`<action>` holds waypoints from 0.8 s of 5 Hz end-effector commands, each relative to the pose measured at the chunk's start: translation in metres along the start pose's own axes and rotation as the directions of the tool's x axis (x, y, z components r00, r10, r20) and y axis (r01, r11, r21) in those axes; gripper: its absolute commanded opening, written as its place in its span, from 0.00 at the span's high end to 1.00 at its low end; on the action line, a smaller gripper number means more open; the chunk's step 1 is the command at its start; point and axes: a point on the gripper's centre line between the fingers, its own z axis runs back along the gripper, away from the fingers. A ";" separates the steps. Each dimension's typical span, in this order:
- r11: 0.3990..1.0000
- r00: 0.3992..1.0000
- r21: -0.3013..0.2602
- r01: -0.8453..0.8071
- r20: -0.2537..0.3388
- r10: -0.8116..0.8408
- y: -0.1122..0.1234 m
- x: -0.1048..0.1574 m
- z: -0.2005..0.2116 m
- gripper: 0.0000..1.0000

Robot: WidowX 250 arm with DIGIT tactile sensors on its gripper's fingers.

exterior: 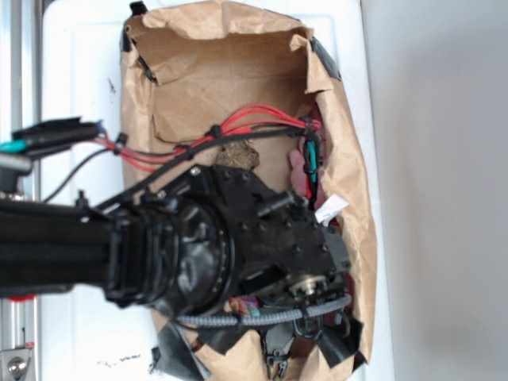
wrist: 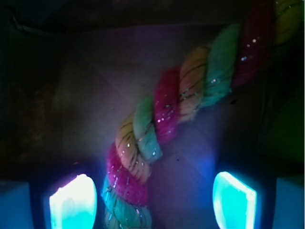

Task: Grab the multicolored rope.

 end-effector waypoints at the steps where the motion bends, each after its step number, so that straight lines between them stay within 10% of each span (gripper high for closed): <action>1: 1.000 1.000 0.017 -0.006 -0.003 0.006 0.000 -0.003 -0.023 1.00; 4: 0.999 1.000 0.034 -0.021 0.008 0.021 0.007 -0.005 -0.020 1.00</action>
